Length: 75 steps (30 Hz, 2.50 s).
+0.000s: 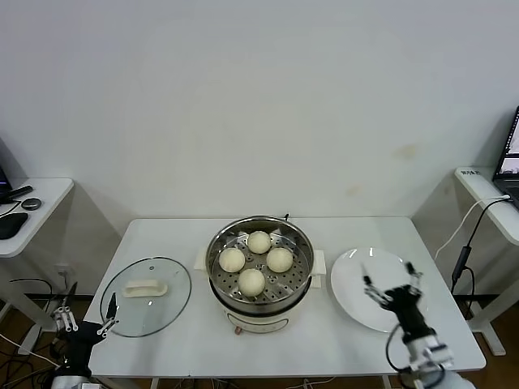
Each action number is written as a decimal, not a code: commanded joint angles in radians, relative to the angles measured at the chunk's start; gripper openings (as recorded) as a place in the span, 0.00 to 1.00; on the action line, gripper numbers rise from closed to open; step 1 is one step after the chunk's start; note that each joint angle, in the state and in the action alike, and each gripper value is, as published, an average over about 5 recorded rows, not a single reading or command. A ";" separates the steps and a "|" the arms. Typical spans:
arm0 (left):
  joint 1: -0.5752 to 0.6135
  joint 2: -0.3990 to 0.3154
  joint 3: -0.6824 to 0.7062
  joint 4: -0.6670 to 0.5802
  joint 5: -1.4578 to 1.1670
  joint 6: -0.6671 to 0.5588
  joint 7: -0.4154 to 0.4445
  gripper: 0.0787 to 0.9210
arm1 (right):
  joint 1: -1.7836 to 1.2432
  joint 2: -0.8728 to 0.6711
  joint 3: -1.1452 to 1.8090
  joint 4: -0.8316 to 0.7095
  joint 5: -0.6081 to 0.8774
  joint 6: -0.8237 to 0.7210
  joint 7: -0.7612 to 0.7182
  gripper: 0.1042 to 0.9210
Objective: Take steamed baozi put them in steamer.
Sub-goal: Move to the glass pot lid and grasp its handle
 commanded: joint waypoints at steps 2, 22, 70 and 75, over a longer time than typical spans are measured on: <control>-0.121 0.132 -0.008 0.229 0.697 -0.073 -0.014 0.88 | -0.157 0.153 0.226 0.031 0.076 0.053 0.017 0.88; -0.490 0.177 0.222 0.557 0.728 -0.068 0.035 0.88 | -0.150 0.191 0.153 0.009 0.028 0.022 0.007 0.88; -0.343 0.164 0.157 0.270 0.480 0.093 -0.032 0.11 | -0.180 0.210 0.068 0.001 -0.065 0.029 -0.007 0.88; -0.189 0.224 0.098 0.045 0.366 0.206 0.017 0.11 | -0.182 0.203 0.040 -0.001 -0.082 0.032 -0.008 0.88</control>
